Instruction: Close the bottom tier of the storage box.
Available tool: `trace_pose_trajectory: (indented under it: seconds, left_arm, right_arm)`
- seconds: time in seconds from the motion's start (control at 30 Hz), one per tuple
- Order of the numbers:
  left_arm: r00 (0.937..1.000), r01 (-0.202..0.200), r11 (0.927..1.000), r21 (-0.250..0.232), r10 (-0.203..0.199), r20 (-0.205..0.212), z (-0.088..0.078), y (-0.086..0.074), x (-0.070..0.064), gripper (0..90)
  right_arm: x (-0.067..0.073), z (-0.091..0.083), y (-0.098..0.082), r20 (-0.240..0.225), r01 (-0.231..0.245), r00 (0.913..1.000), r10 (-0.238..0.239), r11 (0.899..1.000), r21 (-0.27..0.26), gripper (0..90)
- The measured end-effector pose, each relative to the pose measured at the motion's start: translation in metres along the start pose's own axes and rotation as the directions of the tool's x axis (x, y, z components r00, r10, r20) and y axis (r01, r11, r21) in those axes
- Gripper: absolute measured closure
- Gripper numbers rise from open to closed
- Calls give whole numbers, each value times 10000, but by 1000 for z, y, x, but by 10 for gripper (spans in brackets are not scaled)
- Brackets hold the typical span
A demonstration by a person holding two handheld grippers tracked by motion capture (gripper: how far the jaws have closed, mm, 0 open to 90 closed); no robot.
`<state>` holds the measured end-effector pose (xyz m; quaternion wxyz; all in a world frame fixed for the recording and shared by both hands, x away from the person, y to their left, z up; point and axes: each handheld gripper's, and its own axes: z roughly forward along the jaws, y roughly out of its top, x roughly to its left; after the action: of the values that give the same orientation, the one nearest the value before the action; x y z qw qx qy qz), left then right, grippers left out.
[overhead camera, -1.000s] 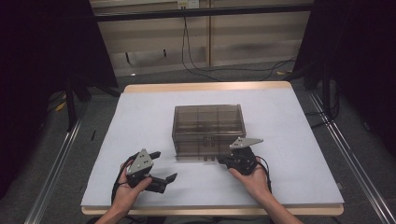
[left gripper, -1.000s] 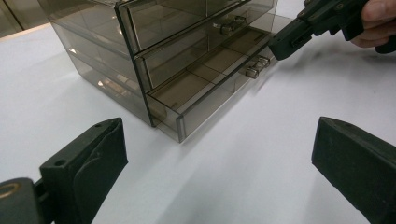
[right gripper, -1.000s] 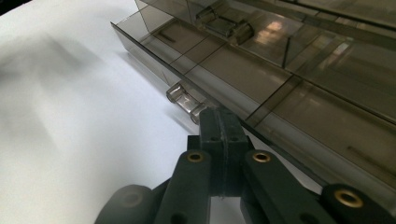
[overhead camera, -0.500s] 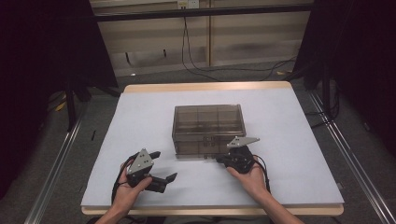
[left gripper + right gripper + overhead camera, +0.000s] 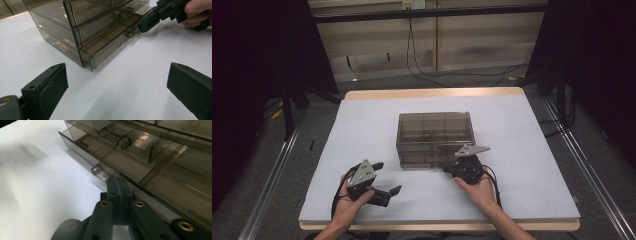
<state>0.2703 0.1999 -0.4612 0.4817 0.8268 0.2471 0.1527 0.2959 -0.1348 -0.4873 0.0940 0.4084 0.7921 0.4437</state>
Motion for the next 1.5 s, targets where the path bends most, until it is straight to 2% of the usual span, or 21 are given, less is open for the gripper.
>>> trace_pose_trajectory:
  seconds: [0.6,1.2,1.5]
  left_arm:
    - [10000,-22,10000,33,22,66,0,0,0,33]
    - [10000,-10,10000,31,10,73,0,0,0,32]
    - [10000,-8,10000,36,8,34,1,0,-1,32]
  right_arm:
    - [-8,1,2,169,-210,9996,214,9996,-193,900]
    - [-11,1,2,233,-209,9995,216,9994,-281,900]
    - [-13,2,4,475,-300,9984,319,9988,-399,900]
